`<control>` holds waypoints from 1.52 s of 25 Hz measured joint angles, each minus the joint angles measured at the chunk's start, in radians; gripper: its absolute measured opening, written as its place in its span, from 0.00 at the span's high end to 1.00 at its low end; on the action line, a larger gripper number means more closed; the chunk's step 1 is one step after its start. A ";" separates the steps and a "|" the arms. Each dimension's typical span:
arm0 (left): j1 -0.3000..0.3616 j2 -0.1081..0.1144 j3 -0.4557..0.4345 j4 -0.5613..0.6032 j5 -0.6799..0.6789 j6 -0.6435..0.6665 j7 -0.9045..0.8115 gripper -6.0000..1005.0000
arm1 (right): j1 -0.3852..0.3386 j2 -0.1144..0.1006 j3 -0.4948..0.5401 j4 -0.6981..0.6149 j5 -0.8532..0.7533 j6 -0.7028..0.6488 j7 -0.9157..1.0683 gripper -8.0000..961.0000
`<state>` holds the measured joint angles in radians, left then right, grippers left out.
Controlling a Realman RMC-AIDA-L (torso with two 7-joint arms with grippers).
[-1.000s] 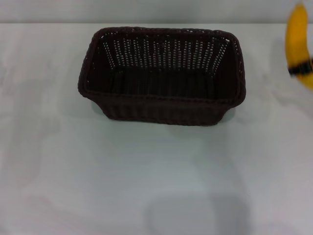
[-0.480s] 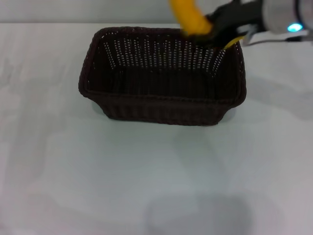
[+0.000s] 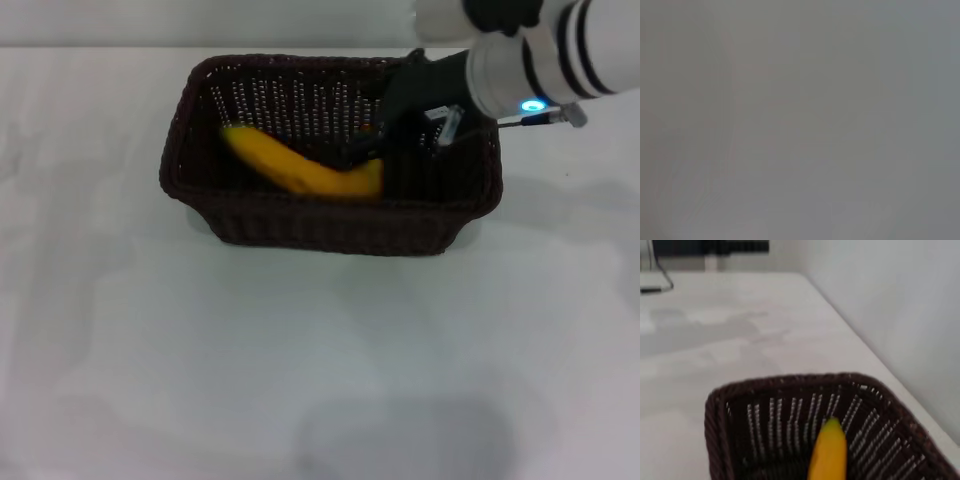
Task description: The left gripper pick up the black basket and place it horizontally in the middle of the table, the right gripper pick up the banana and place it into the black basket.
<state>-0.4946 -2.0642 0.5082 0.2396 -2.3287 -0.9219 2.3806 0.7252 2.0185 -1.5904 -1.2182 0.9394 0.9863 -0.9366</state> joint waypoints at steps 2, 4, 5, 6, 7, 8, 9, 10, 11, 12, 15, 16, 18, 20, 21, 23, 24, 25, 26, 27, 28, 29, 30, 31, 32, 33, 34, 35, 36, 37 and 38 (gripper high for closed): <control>0.002 -0.003 -0.001 0.001 -0.001 -0.001 0.029 0.13 | -0.031 -0.003 0.027 -0.026 0.034 -0.004 -0.019 0.35; 0.001 -0.008 -0.001 -0.001 -0.010 -0.005 0.088 0.13 | -0.087 -0.001 0.079 -0.062 0.095 -0.028 -0.060 0.27; 0.001 -0.012 -0.001 -0.004 -0.022 -0.007 0.121 0.13 | -0.117 0.001 0.104 -0.074 0.132 -0.046 -0.090 0.24; -0.001 -0.013 0.000 -0.009 -0.035 -0.009 0.142 0.13 | -0.146 0.001 0.127 -0.080 0.193 -0.068 -0.133 0.20; -0.001 -0.014 0.001 -0.019 -0.055 -0.012 0.170 0.13 | -0.183 0.000 0.154 -0.079 0.284 -0.096 -0.198 0.20; -0.002 -0.015 0.002 -0.030 -0.069 -0.016 0.193 0.13 | -0.215 -0.002 0.177 -0.068 0.392 -0.116 -0.277 0.20; -0.002 -0.015 0.001 -0.041 -0.076 -0.024 0.215 0.13 | -0.240 -0.004 0.202 -0.049 0.495 -0.122 -0.350 0.20; -0.002 -0.015 0.001 -0.050 -0.081 -0.032 0.232 0.13 | -0.266 -0.004 0.228 -0.017 0.620 -0.119 -0.442 0.20; -0.002 -0.016 0.000 -0.059 -0.084 -0.049 0.248 0.13 | -0.284 -0.004 0.260 0.022 0.730 -0.099 -0.518 0.20; -0.003 -0.016 0.000 -0.067 -0.088 -0.064 0.257 0.13 | -0.300 -0.005 0.293 0.071 0.839 -0.070 -0.593 0.20; -0.003 -0.018 0.000 -0.100 -0.120 -0.132 0.276 0.13 | -0.315 -0.006 0.426 0.300 1.151 0.110 -0.809 0.20; -0.003 -0.018 0.000 -0.109 -0.130 -0.143 0.280 0.13 | -0.311 -0.006 0.487 0.401 1.233 0.195 -0.893 0.20; -0.004 -0.020 0.000 -0.123 -0.152 -0.160 0.287 0.13 | -0.301 -0.006 0.593 0.575 1.325 0.312 -1.041 0.20; -0.005 -0.021 -0.001 -0.130 -0.168 -0.164 0.288 0.13 | -0.296 -0.005 0.698 0.728 1.365 0.373 -1.219 0.20; -0.006 -0.021 -0.002 -0.133 -0.174 -0.164 0.288 0.13 | -0.296 -0.004 0.747 0.788 1.371 0.379 -1.312 0.20; -0.012 -0.022 -0.002 -0.145 -0.188 -0.163 0.289 0.13 | -0.298 0.000 0.827 0.883 1.375 0.362 -1.486 0.20; -0.016 -0.022 -0.001 -0.148 -0.191 -0.160 0.291 0.13 | -0.295 0.000 0.866 0.935 1.376 0.347 -1.569 0.20; -0.020 -0.022 0.001 -0.151 -0.191 -0.158 0.300 0.13 | -0.292 0.001 0.901 0.981 1.377 0.332 -1.645 0.20; -0.024 -0.021 0.004 -0.153 -0.189 -0.156 0.313 0.13 | -0.287 0.000 0.928 1.016 1.378 0.317 -1.712 0.20; -0.027 -0.021 0.006 -0.155 -0.186 -0.156 0.326 0.13 | -0.286 0.000 0.942 1.032 1.379 0.301 -1.757 0.20; -0.029 -0.020 0.008 -0.156 -0.182 -0.156 0.340 0.13 | -0.285 0.000 0.953 1.046 1.380 0.281 -1.797 0.20; -0.031 -0.020 0.009 -0.159 -0.181 -0.158 0.348 0.13 | -0.285 0.000 0.958 1.050 1.381 0.264 -1.824 0.20; -0.032 -0.020 0.009 -0.161 -0.181 -0.160 0.349 0.13 | -0.285 0.000 0.959 1.050 1.381 0.249 -1.834 0.20; -0.034 -0.020 0.009 -0.163 -0.181 -0.161 0.348 0.13 | -0.285 0.000 0.960 1.050 1.381 0.229 -1.840 0.18; -0.036 -0.021 0.007 -0.166 -0.182 -0.161 0.346 0.13 | -0.284 -0.001 0.961 1.048 1.382 0.213 -1.841 0.17; -0.037 -0.021 0.006 -0.169 -0.184 -0.160 0.343 0.13 | -0.283 -0.002 0.961 1.046 1.382 0.198 -1.842 0.15; -0.039 -0.021 0.003 -0.173 -0.186 -0.158 0.340 0.13 | -0.280 -0.003 0.963 1.044 1.383 0.186 -1.842 0.13; -0.041 -0.021 0.002 -0.176 -0.187 -0.156 0.339 0.13 | -0.277 -0.004 0.969 1.044 1.383 0.174 -1.842 0.11; -0.042 -0.022 0.001 -0.179 -0.188 -0.156 0.338 0.13 | -0.275 -0.004 0.977 1.044 1.383 0.167 -1.842 0.10; -0.042 -0.022 0.001 -0.181 -0.188 -0.157 0.337 0.13 | -0.272 -0.005 0.992 1.044 1.384 0.163 -1.841 0.10; -0.043 -0.023 0.000 -0.187 -0.189 -0.164 0.336 0.13 | -0.272 -0.005 0.992 1.044 1.384 0.163 -1.841 0.10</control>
